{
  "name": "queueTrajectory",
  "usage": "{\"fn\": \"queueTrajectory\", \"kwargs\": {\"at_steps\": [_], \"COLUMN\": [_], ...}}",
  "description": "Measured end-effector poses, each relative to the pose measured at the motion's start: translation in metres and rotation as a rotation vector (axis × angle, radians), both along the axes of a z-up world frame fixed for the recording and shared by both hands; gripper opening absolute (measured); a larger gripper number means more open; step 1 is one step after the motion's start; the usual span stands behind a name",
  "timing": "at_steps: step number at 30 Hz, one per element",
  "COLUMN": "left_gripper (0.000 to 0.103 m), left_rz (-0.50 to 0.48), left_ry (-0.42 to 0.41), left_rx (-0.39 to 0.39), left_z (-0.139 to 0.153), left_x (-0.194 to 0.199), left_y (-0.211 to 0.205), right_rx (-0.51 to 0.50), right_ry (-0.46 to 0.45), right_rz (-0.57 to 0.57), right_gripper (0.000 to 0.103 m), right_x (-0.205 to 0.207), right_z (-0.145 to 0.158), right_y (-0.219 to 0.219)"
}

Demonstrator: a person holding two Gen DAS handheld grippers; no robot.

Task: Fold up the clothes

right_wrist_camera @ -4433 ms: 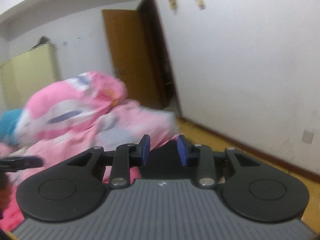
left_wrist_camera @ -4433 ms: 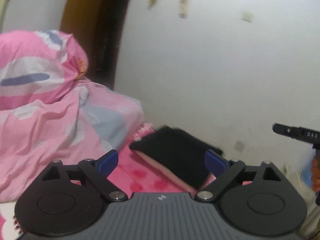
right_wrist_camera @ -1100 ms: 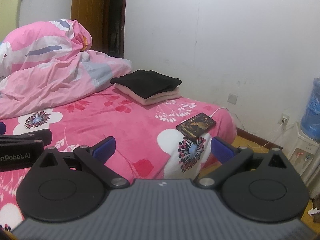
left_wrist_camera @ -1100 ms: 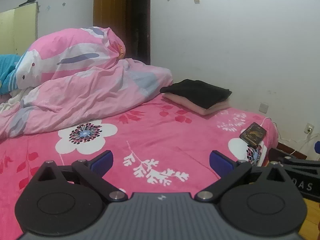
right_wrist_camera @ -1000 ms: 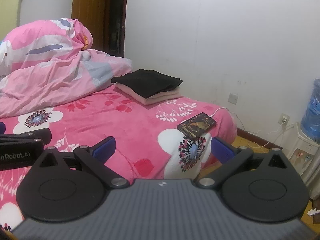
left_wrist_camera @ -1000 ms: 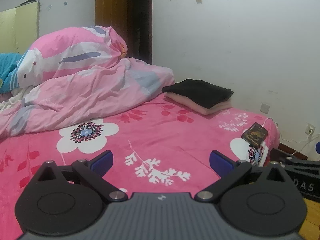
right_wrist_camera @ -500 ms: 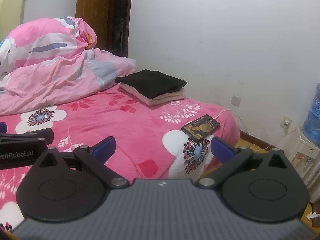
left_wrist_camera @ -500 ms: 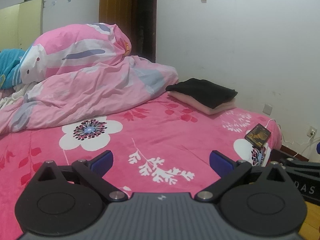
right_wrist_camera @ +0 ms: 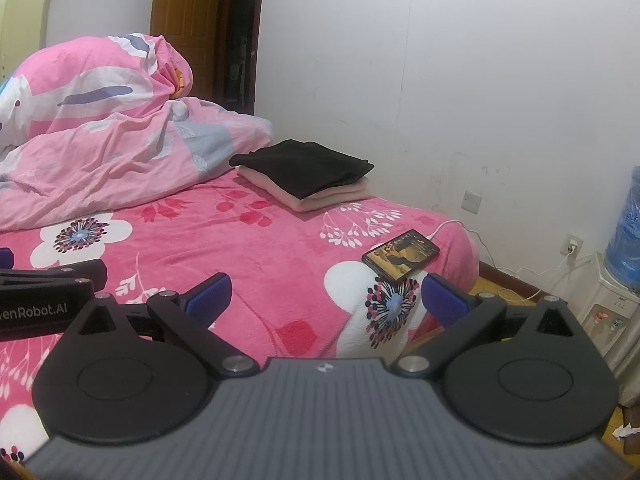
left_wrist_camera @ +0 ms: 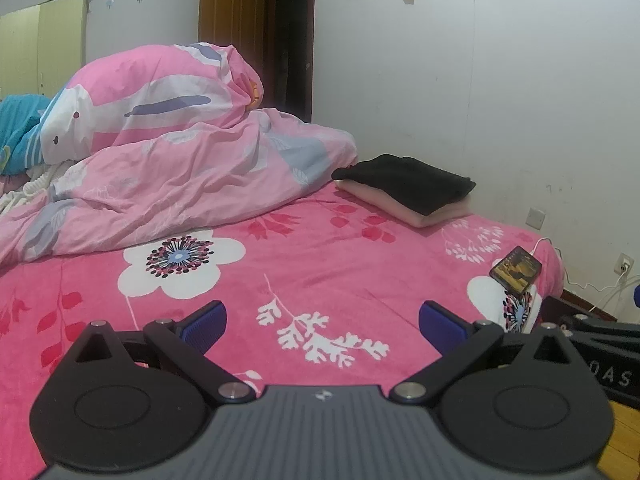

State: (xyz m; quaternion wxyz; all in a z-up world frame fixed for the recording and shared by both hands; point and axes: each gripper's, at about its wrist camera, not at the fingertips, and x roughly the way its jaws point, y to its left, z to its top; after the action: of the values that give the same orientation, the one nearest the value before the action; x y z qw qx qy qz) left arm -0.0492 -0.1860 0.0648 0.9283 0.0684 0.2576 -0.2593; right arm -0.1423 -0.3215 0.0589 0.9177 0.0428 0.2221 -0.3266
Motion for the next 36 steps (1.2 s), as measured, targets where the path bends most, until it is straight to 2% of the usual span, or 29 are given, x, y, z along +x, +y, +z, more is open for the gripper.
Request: {"fn": "queueTrajectory", "kwargs": {"at_steps": [36], "left_gripper": [0.103], "left_rz": [0.011], "left_ry": [0.016], "left_rx": [0.004], "left_z": [-0.0066], "left_x": [0.0034], "left_y": [0.0042], "right_rx": [0.007], "right_ry": [0.017], "right_rz": [0.004], "right_gripper": [0.102], "right_x": [0.0048], "right_z": [-0.0045], "right_y": [0.0037]}}
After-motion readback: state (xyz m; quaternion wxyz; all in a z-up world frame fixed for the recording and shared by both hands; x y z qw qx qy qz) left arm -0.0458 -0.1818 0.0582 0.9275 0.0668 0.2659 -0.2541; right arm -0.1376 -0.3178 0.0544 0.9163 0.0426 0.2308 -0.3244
